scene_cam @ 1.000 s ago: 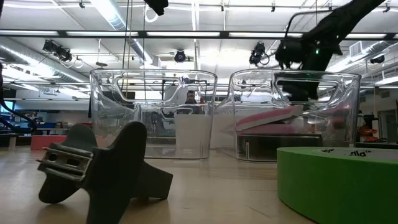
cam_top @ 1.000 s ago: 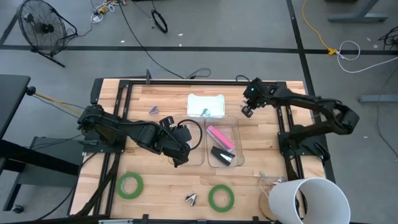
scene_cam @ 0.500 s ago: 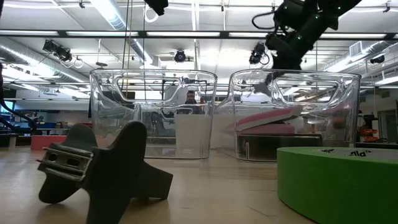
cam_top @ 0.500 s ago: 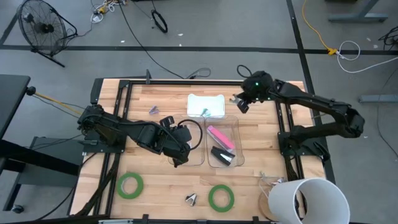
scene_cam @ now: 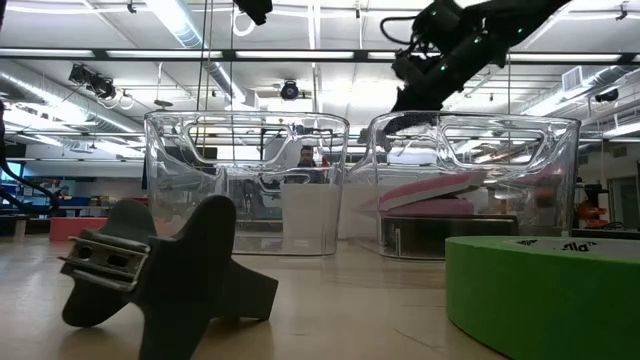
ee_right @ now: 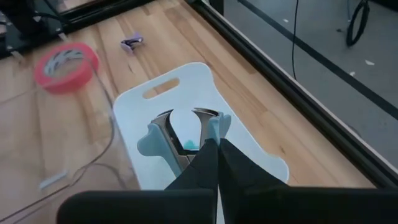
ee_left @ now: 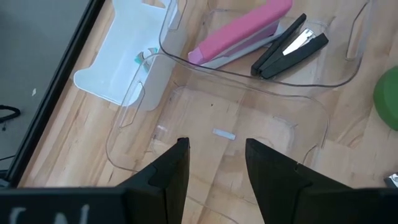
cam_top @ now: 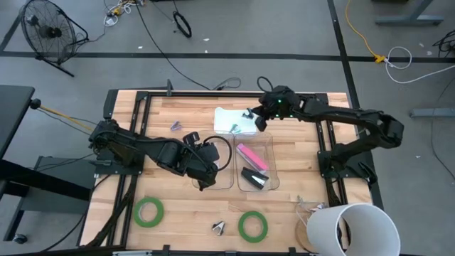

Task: Pick and place Stapler, Stapler remover, tape
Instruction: Put the blue staple remover into the white bin, then put the right green tape into the left transparent bin

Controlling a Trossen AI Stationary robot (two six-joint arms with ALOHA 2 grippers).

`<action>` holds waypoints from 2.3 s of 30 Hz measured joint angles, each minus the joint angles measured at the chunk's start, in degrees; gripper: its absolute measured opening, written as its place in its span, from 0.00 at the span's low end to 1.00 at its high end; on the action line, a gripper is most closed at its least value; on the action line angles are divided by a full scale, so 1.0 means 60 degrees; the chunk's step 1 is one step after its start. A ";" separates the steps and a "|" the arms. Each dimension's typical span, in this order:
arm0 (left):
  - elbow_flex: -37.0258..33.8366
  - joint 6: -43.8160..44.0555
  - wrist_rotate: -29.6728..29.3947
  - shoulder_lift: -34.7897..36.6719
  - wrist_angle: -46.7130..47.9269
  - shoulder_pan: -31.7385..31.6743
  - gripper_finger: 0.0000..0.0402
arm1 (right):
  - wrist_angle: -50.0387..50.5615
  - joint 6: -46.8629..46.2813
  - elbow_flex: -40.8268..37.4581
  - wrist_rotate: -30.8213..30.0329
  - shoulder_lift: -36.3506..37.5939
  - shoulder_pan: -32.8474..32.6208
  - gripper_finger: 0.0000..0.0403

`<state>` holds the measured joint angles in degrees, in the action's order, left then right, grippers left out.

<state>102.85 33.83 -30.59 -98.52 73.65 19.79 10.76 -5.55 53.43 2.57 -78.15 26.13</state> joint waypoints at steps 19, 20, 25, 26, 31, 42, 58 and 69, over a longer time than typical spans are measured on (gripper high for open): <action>-0.0001 0.0007 -0.0080 0.0000 -0.0200 -0.0004 0.40 | -0.1359 0.0368 0.0007 -0.0017 -0.1442 0.0004 0.00; -0.0001 0.0006 -0.0074 0.0000 -0.0194 -0.0004 0.40 | -0.1359 0.0410 0.0007 -0.0021 -0.1442 0.0004 0.01; -0.0001 0.0007 -0.0051 0.0000 -0.0310 -0.0004 0.40 | -0.1347 0.0475 0.0007 -0.0018 -0.1442 0.0000 0.06; -0.0001 0.0008 -0.0050 0.0000 -0.0392 -0.0004 0.40 | -0.1348 0.0475 0.0007 -0.0018 -0.1442 -0.0007 0.07; -0.0001 -0.0001 -0.0047 0.0000 -0.0579 -0.0004 0.40 | -0.1343 0.0504 0.0007 0.0012 -0.1438 -0.0018 0.20; -0.0001 -0.0008 -0.0131 0.0000 -0.0583 -0.0003 0.40 | -0.1361 0.0576 0.0011 0.0944 -0.0972 -0.0304 0.47; -0.0001 -0.0192 -0.0262 0.0000 -0.0605 -0.0011 0.40 | 0.0625 0.0423 0.0029 0.0356 0.2039 -0.4639 0.44; -0.0001 -0.0133 -0.0329 0.0000 -0.0601 -0.0011 0.40 | 0.1026 -0.1520 0.0029 -0.1729 0.1371 -0.8679 0.38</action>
<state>102.85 33.03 -32.56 -98.52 70.04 19.73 16.92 -14.67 53.60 -7.81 -69.93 -25.94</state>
